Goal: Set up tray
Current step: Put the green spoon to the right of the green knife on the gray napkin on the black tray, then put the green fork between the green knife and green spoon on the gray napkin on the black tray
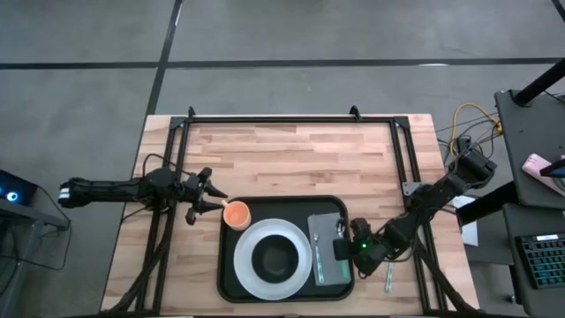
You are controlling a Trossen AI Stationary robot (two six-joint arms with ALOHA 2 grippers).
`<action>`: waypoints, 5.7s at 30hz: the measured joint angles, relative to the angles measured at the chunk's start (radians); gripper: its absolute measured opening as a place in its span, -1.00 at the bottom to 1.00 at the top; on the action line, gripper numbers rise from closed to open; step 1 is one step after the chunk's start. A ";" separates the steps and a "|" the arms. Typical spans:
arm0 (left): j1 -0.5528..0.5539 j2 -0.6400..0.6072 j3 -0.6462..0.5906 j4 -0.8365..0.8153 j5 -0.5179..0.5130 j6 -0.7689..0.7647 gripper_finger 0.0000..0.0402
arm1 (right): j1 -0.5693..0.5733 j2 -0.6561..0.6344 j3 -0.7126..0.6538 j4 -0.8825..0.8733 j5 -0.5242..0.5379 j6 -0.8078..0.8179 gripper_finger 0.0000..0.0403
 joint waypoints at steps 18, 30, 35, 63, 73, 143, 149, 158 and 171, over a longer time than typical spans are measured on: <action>0.000 0.000 0.000 0.000 0.000 0.000 -0.25 | -0.022 0.040 0.031 0.022 -0.049 0.021 -0.83; 0.000 0.000 0.000 0.000 0.000 0.000 -0.25 | -0.033 0.061 0.037 -0.024 -0.086 0.039 -0.83; 0.000 0.000 0.000 0.000 0.000 0.000 -0.25 | -0.034 0.064 0.037 -0.031 -0.086 0.045 -0.83; 0.000 0.000 0.000 0.000 0.000 0.000 -0.25 | -0.044 0.114 0.037 0.003 -0.135 0.036 -0.38; 0.000 0.000 0.000 0.000 0.000 0.000 -0.25 | -0.044 0.069 0.037 -0.011 -0.127 0.014 -0.19; 0.000 0.000 0.000 0.000 0.000 0.000 -0.25 | 0.256 -0.073 0.039 -0.309 -0.269 0.544 -0.03; 0.000 0.000 0.000 0.000 0.000 0.000 -0.25 | 0.271 -0.098 0.016 -0.313 -0.291 0.552 -0.03; 0.000 -0.001 0.000 0.000 0.000 0.000 -0.25 | 0.278 -0.107 0.016 -0.417 -0.345 0.562 -0.03; 0.000 0.000 0.000 0.000 0.000 0.000 -0.25 | 0.321 -0.116 -0.038 -0.384 -0.379 0.587 -0.02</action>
